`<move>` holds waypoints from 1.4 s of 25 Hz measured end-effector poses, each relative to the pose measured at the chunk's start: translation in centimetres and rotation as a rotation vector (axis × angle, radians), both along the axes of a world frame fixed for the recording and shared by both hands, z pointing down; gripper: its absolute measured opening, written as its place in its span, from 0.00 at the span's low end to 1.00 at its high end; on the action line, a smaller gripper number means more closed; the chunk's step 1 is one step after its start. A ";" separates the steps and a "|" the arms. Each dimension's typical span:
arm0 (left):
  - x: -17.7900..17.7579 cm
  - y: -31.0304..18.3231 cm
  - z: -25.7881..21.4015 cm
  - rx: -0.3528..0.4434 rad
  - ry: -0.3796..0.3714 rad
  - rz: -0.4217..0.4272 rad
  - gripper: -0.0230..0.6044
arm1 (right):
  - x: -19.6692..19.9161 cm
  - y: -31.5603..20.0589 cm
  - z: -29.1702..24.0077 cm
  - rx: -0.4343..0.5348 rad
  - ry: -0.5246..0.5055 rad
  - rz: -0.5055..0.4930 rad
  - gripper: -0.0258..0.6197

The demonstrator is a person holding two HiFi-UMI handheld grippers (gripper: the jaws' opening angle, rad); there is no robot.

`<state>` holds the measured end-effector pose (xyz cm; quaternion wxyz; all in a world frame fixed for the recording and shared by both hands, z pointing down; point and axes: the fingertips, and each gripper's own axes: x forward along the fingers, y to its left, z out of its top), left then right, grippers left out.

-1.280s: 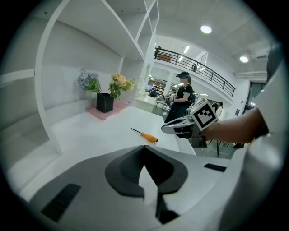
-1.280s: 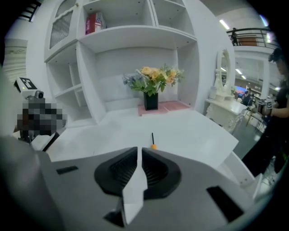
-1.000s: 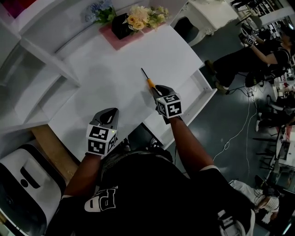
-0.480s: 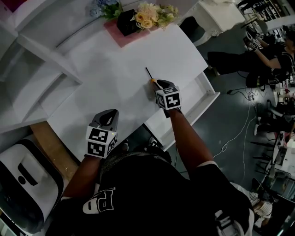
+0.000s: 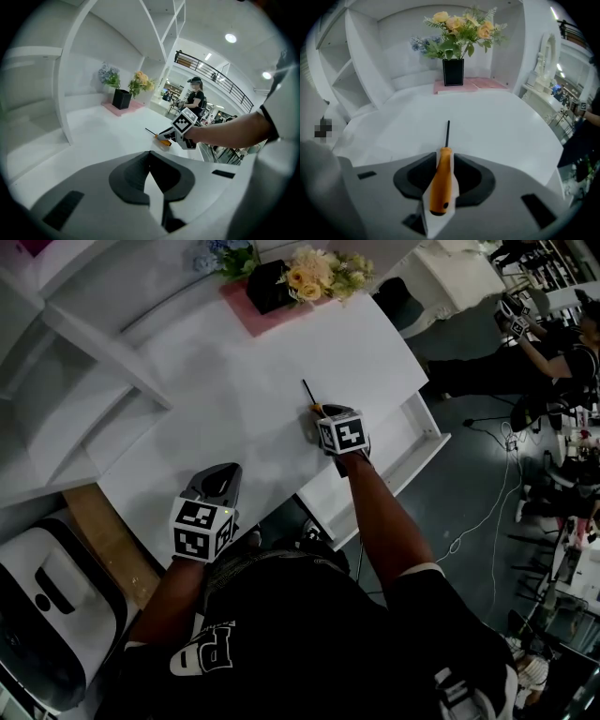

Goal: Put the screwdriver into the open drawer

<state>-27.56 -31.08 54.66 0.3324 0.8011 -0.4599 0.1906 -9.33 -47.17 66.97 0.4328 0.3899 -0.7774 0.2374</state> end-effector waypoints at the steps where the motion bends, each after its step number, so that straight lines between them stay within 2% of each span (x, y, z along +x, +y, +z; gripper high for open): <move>1: 0.0 0.0 0.0 -0.001 0.000 -0.002 0.05 | -0.1 0.0 0.1 -0.009 0.001 -0.002 0.23; 10: -0.3 0.5 0.1 -0.003 0.004 -0.016 0.05 | -0.7 0.3 0.9 -0.049 0.027 -0.007 0.23; 18: -0.8 1.4 -0.4 0.005 -0.005 -0.024 0.05 | -0.1 0.4 0.4 -0.057 -0.009 0.068 0.21; 27: -0.4 2.1 -1.2 0.026 -0.004 0.000 0.05 | 1.4 2.1 -1.2 -0.052 -0.083 0.139 0.20; 35: 1.9 2.2 -1.7 0.058 0.011 0.059 0.05 | 2.8 4.1 -2.9 -0.069 -0.223 0.244 0.20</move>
